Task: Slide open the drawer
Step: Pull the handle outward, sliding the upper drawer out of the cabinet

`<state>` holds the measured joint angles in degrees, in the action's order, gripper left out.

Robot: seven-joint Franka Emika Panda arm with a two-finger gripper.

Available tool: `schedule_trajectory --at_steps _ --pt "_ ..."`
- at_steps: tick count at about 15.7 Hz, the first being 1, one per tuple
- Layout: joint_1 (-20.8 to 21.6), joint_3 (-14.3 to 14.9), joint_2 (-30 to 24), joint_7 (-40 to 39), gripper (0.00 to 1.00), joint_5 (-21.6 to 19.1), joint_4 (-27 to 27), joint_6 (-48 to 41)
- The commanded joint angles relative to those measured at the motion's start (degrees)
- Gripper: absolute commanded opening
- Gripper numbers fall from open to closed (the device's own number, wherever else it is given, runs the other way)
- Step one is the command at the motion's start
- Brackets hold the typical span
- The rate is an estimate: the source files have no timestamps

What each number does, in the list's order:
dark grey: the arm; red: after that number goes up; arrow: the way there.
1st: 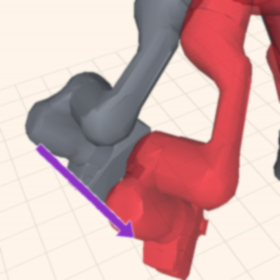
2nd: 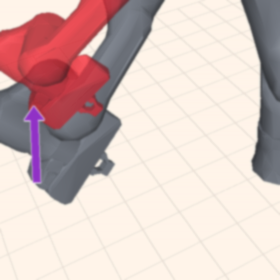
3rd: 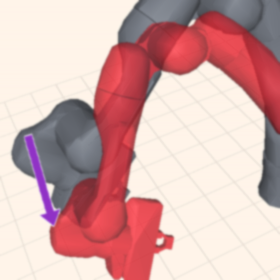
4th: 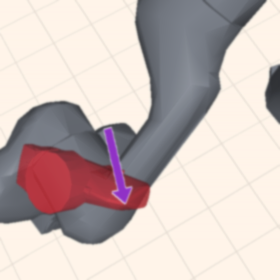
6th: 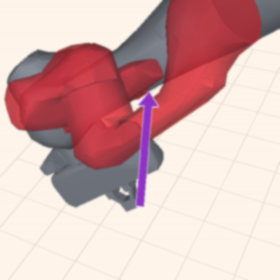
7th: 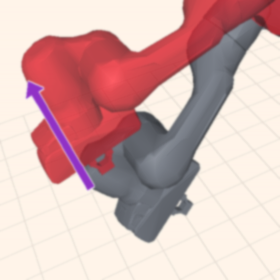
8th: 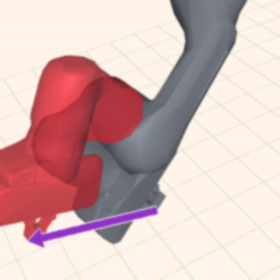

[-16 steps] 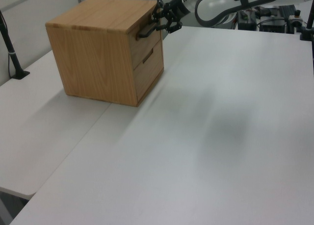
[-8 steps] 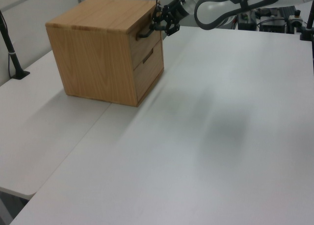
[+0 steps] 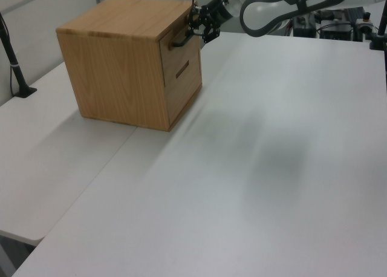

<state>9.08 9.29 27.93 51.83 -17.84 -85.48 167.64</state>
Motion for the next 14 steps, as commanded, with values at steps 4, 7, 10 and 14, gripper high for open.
schedule_trajectory --at_steps 4,7,10,14 --pt "0.2 0.5 -2.7 -5.8 0.65 0.2 -6.5 -0.4" --pt "0.1 0.5 -2.7 -5.0 0.52 -0.6 -6.5 -0.2" --pt "0.5 0.5 -2.8 -3.8 0.00 -1.1 -6.3 0.0" --pt "0.8 0.5 -2.9 -3.8 0.00 -1.1 -6.4 0.0"
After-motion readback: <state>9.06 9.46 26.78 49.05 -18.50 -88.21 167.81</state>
